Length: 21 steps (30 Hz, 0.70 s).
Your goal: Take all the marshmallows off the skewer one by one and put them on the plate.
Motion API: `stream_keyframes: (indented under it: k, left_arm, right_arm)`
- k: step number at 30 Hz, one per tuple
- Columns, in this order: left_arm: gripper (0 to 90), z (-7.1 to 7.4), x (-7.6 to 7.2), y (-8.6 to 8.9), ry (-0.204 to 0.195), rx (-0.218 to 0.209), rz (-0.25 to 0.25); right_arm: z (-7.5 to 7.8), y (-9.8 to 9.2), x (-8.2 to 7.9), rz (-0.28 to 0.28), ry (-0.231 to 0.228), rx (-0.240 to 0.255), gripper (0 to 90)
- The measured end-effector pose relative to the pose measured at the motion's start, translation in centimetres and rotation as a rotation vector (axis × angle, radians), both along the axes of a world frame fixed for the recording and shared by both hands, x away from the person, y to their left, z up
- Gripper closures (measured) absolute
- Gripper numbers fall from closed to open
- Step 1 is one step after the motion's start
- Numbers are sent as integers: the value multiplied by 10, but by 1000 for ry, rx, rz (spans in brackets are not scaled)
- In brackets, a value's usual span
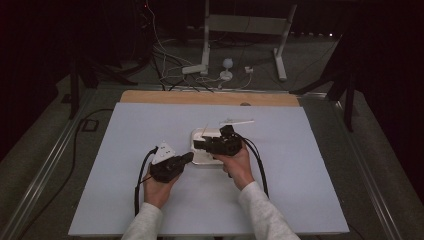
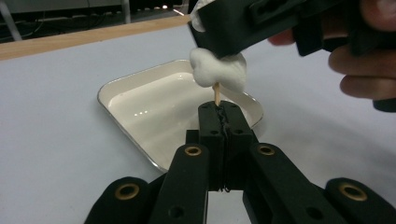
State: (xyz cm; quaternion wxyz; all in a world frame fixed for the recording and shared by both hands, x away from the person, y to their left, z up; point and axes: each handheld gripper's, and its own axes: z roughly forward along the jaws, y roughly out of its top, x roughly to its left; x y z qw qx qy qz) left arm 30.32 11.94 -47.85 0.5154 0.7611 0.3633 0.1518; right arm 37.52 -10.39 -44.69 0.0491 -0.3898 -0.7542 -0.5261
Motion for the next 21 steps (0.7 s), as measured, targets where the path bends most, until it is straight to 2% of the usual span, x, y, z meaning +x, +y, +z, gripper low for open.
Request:
stream_keyframes:
  k: [1, 3, 4, 12, 21]
  left_arm:
    - [900, 0, 0, 0, 1, 0, 0]
    - [900, 0, 0, 0, 2, 4, 0]
    - [900, -1, 0, 0, 3, 5, -2]
    - [900, 0, 0, -1, -7, 9, -5]
    - [900, -1, -2, -2, -24, 33, -11]
  right_arm:
    - [0, 1, 0, -2, 8, 9, 649]
    - [0, 1, 0, -1, 11, 12, 680]
    - [0, 0, 0, -1, 14, 25, 732]
    - [2, -3, 0, -14, 21, 37, 753]
    - [7, -8, 1, -32, 17, 44, 761]
